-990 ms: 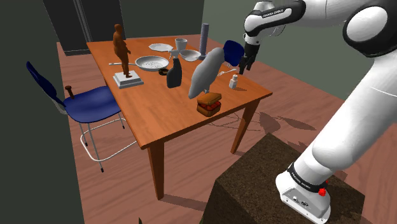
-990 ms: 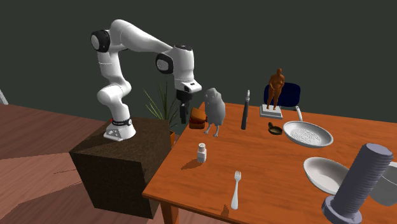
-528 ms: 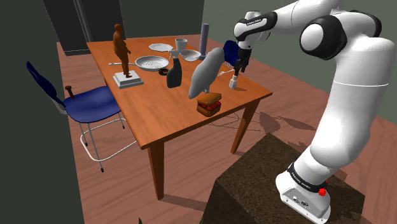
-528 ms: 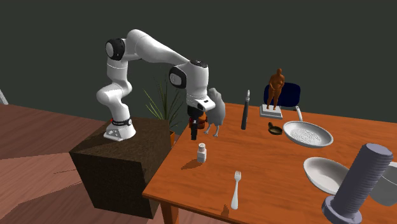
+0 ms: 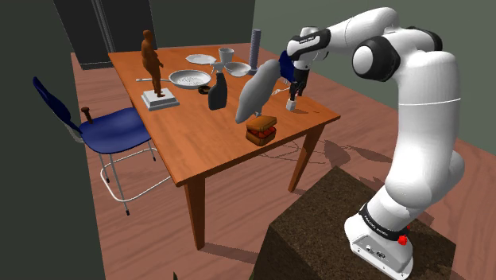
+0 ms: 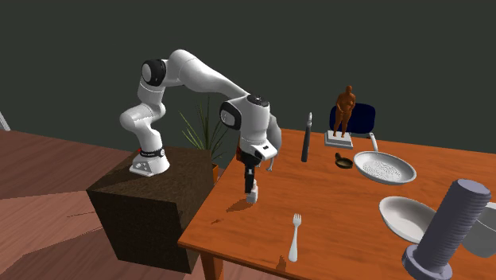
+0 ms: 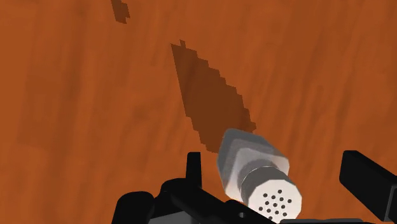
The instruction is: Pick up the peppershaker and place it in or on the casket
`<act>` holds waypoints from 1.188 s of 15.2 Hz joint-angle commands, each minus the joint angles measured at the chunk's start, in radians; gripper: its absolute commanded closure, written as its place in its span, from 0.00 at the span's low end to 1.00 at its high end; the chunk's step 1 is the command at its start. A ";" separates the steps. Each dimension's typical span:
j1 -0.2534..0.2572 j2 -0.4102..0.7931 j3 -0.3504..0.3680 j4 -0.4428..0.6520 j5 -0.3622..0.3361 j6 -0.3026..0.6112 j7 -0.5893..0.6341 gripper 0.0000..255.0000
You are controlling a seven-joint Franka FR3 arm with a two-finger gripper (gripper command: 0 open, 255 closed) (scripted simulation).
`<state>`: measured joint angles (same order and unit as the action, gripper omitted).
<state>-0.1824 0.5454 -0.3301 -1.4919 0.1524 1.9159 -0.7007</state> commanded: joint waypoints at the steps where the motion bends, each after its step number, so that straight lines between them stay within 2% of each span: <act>1: -0.001 0.009 0.002 -0.014 0.003 0.023 -0.003 0.00; 11: -0.001 0.014 0.003 -0.028 0.005 0.041 -0.005 0.00; 12: -0.001 0.014 0.003 -0.028 0.005 0.041 -0.005 1.00; 18: -0.001 0.014 0.003 -0.028 0.005 0.041 -0.005 1.00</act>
<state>-0.1833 0.5589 -0.3273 -1.5197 0.1578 1.9573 -0.7053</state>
